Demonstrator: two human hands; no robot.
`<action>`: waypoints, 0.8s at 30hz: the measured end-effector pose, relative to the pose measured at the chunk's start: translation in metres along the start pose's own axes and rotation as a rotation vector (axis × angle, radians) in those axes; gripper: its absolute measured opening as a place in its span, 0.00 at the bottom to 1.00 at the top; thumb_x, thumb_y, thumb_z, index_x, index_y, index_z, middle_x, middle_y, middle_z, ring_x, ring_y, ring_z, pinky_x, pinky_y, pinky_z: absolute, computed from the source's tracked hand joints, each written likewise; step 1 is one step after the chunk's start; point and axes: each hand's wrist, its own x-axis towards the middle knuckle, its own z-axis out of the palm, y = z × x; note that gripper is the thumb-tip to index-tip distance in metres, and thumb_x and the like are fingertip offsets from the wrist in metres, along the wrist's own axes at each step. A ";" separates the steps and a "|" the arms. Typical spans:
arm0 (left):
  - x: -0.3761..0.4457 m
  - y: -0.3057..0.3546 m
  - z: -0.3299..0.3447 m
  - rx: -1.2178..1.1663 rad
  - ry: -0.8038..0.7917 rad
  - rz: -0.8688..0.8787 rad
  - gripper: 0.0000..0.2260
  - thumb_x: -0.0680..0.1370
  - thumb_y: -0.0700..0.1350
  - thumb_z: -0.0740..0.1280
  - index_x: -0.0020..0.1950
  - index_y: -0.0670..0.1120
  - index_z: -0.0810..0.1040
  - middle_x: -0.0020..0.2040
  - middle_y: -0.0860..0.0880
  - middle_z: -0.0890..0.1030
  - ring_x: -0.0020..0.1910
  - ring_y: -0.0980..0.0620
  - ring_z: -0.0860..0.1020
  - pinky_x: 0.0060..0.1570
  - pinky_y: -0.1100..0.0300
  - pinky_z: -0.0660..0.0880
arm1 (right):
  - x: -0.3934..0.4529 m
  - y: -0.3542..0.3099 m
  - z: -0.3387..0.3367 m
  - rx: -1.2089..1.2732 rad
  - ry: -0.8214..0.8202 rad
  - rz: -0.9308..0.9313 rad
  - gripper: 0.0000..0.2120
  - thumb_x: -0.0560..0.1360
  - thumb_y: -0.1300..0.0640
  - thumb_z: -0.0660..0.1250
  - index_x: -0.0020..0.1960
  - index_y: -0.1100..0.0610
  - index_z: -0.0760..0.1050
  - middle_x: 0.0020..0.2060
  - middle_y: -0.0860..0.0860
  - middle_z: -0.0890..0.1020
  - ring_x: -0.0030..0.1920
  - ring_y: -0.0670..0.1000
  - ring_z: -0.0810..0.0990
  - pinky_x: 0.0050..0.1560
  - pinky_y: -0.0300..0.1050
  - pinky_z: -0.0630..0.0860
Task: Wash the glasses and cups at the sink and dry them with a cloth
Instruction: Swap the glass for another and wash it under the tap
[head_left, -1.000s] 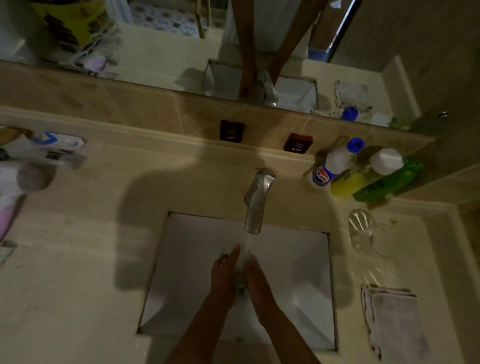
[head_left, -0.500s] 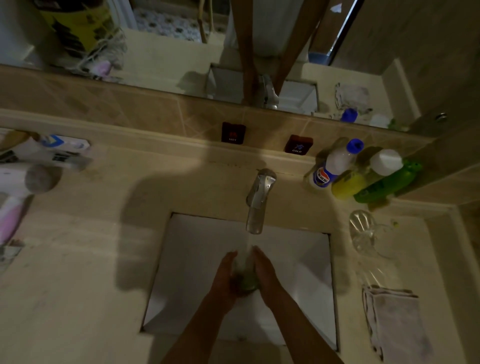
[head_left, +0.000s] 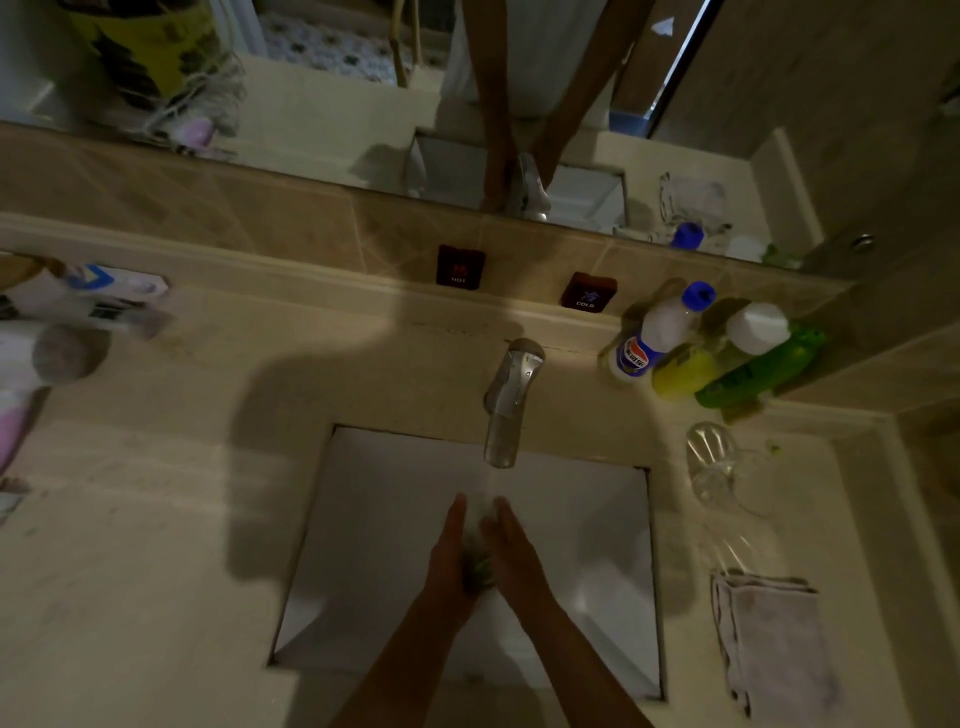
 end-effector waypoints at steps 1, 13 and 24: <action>-0.003 0.001 0.002 -0.001 -0.021 -0.010 0.33 0.75 0.66 0.67 0.68 0.42 0.79 0.61 0.38 0.83 0.59 0.40 0.82 0.58 0.47 0.79 | 0.005 -0.001 -0.001 0.014 0.011 0.019 0.26 0.83 0.48 0.55 0.79 0.51 0.56 0.77 0.50 0.63 0.74 0.52 0.65 0.73 0.45 0.64; 0.007 0.003 -0.004 0.066 0.082 0.007 0.38 0.66 0.66 0.75 0.67 0.43 0.80 0.62 0.37 0.82 0.61 0.36 0.81 0.64 0.40 0.76 | 0.001 -0.003 0.003 0.118 -0.051 0.122 0.27 0.83 0.45 0.54 0.79 0.50 0.54 0.77 0.52 0.61 0.74 0.54 0.66 0.72 0.48 0.65; 0.004 0.008 -0.007 0.191 0.058 0.054 0.33 0.71 0.67 0.70 0.65 0.43 0.81 0.61 0.36 0.83 0.62 0.34 0.80 0.69 0.35 0.71 | 0.002 0.000 0.000 0.200 -0.052 0.039 0.30 0.82 0.46 0.57 0.80 0.48 0.48 0.78 0.49 0.58 0.76 0.53 0.62 0.74 0.50 0.64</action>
